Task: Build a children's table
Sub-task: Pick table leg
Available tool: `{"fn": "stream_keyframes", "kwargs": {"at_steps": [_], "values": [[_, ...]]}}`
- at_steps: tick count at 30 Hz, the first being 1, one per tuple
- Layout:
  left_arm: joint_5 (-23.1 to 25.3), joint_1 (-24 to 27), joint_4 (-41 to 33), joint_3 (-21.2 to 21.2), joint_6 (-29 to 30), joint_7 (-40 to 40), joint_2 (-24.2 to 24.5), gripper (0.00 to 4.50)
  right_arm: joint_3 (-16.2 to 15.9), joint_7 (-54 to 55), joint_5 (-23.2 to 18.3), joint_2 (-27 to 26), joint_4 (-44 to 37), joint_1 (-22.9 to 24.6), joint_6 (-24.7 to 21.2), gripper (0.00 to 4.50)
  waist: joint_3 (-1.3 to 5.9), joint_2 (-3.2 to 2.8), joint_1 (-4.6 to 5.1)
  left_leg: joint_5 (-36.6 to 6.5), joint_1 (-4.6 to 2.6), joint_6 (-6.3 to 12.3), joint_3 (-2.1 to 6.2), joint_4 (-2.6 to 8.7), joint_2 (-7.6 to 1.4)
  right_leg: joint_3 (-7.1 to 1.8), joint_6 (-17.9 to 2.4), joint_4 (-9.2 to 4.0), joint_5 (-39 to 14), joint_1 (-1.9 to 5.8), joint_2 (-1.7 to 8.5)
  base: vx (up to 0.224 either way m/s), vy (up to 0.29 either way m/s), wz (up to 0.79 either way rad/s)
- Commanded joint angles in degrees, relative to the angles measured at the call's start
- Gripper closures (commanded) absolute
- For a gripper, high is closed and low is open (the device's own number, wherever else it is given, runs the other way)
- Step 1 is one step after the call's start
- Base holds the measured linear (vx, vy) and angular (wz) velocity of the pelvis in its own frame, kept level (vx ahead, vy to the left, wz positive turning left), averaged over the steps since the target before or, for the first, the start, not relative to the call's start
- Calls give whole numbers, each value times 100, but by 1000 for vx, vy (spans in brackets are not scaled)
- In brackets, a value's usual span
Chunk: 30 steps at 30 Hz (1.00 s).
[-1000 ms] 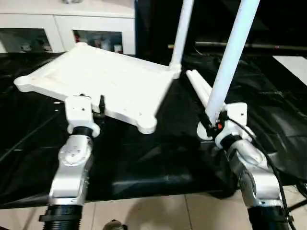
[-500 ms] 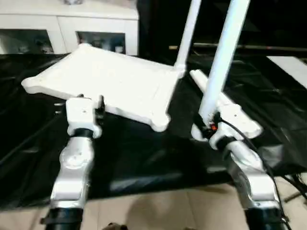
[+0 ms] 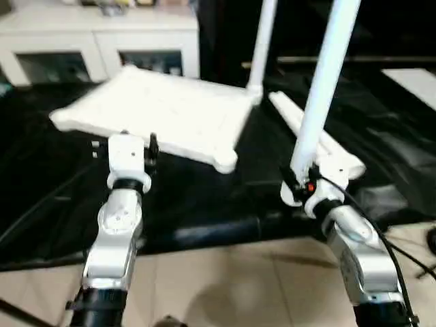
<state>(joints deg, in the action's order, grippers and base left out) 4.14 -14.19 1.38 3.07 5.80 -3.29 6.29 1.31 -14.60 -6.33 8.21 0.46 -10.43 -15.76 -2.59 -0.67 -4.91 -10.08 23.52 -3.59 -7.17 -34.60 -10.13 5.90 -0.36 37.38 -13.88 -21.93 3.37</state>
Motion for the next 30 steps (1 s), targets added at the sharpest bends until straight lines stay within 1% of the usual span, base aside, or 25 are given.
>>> {"fn": "stream_keyframes", "kwargs": {"at_steps": [1, 2, 3, 4, 5, 6, 7, 8, 9, 10, 11, 12, 15, 16, 17, 18, 19, 20, 21, 23, 25, 26, 27, 28, 30], "values": [[-42, -27, 9, 35, -51, 69, 7, 153, -16, 2, 10, 37, -62, -138, 6, 261, 163, 73, 34, -3543, -3, -235, 300, 573, -131, 27, 11, -876, -4149, 426, 659, 0, 0, 0], [-33, -8, -3, 17, -70, 89, -6, 153, 5, 12, 6, 57, -19, -176, 20, 261, 93, -155, 1, -4206, 91, -263, 323, 783, -153, 154, 11, -732, -4322, 506, 511, 0, 0, 0], [-16, 10, -15, -3, -77, 107, -9, 153, 17, 16, 11, 74, 16, -204, 39, 261, 197, -266, -180, -4727, 655, -328, 217, 1202, 165, 183, -298, 422, -2963, 1176, 51, -68, 76, 22], [-8, 21, -24, -18, -78, 116, -10, 153, 25, 14, 16, 85, 36, -219, 52, 261, 183, -207, -175, -4503, 639, -198, 100, 1158, 258, 82, -315, 469, -2755, 1151, -39, -12, 36, 63], [-4, 28, -28, -27, -79, 116, -10, 153, 37, 9, 8, 91, 54, -233, 58, 261, 177, 217, -73, -3214, 29, -60, -61, 193, 275, -246, -520, -379, -5158, 524, 783, -12, 36, 63], [-5, 32, -30, -31, -79, 113, -10, 153, 60, 14, -13, 85, 71, -250, 53, 261, -105, 214, 128, -1132, -489, 384, 187, -1407, 278, -279, -991, -1640, -6864, -211, 1576, 57, -32, 78], [-29, 43, -31, -46, -78, 121, 5, 153, 92, 14, -15, 90, 109, -286, 60, 261, -59, 255, 104, -1162, 63, 228, 274, -1391, 212, -426, -839, -1177, -6653, 675, 1401, 142, 22, 51], [-47, 54, -29, -48, -80, 134, 12, 153, 145, 37, -56, 62, 136, -308, 54, 261, -77, 154, 36, -1563, -347, 184, 292, -1106, 104, -543, -913, -1141, -6292, 576, 1250, 142, 22, 51], [-56, 60, -28, -48, -83, 143, 14, 153, 177, 54, -87, 42, 150, -318, 48, 261, 43, 64, -65, -2411, -741, 187, 203, -419, -41, -342, -1112, -893, -4778, 736, 834, 137, 70, 38], [-63, 64, -30, -48, -80, 152, 13, 153, 211, 83, -113, 24, 156, -325, 38, 261, 62, 21, -8, -2764, -1016, 114, 192, -57, -122, -115, -1154, -767, -3761, 628, 522, 22, 43, 44], [-72, 65, -27, -53, -83, 173, 13, 153, 232, 98, -133, 14, 163, -332, 35, 261, 169, -191, 194, -3884, -1441, 78, 760, 670, -688, -60, -909, 95, -1733, 198, 151, 22, 43, 44], [-76, 63, -17, -61, -92, 193, 10, 153, 227, 93, -128, 22, 164, -332, 39, 261, 276, -173, 336, -3228, -1638, 487, 915, 675, -788, -68, -311, 404, -549, -139, 146, 75, 52, 22], [-77, 53, 19, -92, -121, 234, 4, 153, 198, 77, -117, 29, 138, -318, 40, 261, 315, -29, 454, -713, -1631, 1858, 628, 533, -513, -104, 92, 484, 291, -650, 229, 173, 56, -4], [-76, 56, 18, -97, -127, 242, 3, 153, 192, 74, -118, 32, 130, -313, 41, 261, 324, 52, 495, -324, -1591, 1895, 506, 518, -404, -154, -17, 332, 552, -643, 281, 216, -9, -1], [-73, 61, 22, -106, -135, 255, 0, 153, 184, 68, -117, 35, 118, -308, 40, 261, 321, 283, 472, -397, -1356, 1613, 89, 365, 130, -349, -375, -242, 859, -292, 416, 216, -9, -1], [-74, 64, 26, -109, -135, 259, -4, 153, 188, 66, -120, 34, 111, -304, 39, 261, 282, 546, 267, -1399, -813, 1290, -111, -76, 578, -1041, -881, -730, -1246, 541, 796, 195, -56, 8], [-72, 67, 30, -114, -130, 262, -3, 153, 200, 65, -125, 34, 119, -310, 42, 261, 282, 546, 267, -1399, -813, 1290, -111, -76, 578, -1041, -881, -730, -1246, 541, 796, 226, -39, 13], [-76, 75, 32, -117, -127, 268, -1, 153, 210, 73, -103, 37, 138, -316, 63, 261, 412, 527, 64, -1120, -355, 630, 171, -847, 542, -1467, -2144, -799, -2068, 1048, 1198, 226, -39, 13], [-77, 78, 31, -117, -127, 270, -1, 153, 210, 76, -95, 39, 144, -319, 70, 261, 430, 503, 70, -721, -11, 266, 286, -1039, 486, -1423, -2564, -613, -688, 1215, 1125, 253, -3, 0], [-77, 93, 20, -118, -106, 277, 4, 153, 211, 62, -137, 42, 142, -316, 17, 261, 382, 415, 48, -74, 139, -26, 343, -970, 316, -1048, -2815, -647, 777, 1041, 974, 205, -8, -6], [-79, 102, 15, -112, -97, 280, 3, 153, 222, 37, -191, 34, 149, -328, -3, 261, 287, -73, 40, 840, -160, 415, 267, 192, 8, -230, -1697, -757, -660, 686, 267, 178, 39, 3], [-79, 112, 9, -108, -94, 279, 3, 153, 223, 8, -222, 29, 142, -334, -5, 261, 264, -270, 140, -12, -425, 417, 465, 431, -206, -50, -1141, -452, -1008, 482, -104, 173, 61, 6], [-75, 119, 3, -102, -93, 283, -3, 153, 206, -6, -216, 39, 133, -340, 7, 261, 344, -341, 413, -1923, -766, 793, 945, 612, -666, -80, -637, 380, -1218, 122, -156, 192, 82, -2], [-72, 127, -11, -100, -88, 284, -6, 153, 185, -14, -203, 48, 125, -340, 11, 261, 384, -227, 340, -2256, -977, 1370, 1012, 516, -746, -185, -282, 473, -953, -95, -36, 189, 62, -1], [-73, 139, -26, -105, -86, 279, -9, 153, 174, -30, -190, 48, 125, -336, 15, 261, 363, -157, 353, -1719, -1025, 2103, 909, 461, -639, -212, 141, 525, -496, -299, 26, 178, 45, 3]]}}
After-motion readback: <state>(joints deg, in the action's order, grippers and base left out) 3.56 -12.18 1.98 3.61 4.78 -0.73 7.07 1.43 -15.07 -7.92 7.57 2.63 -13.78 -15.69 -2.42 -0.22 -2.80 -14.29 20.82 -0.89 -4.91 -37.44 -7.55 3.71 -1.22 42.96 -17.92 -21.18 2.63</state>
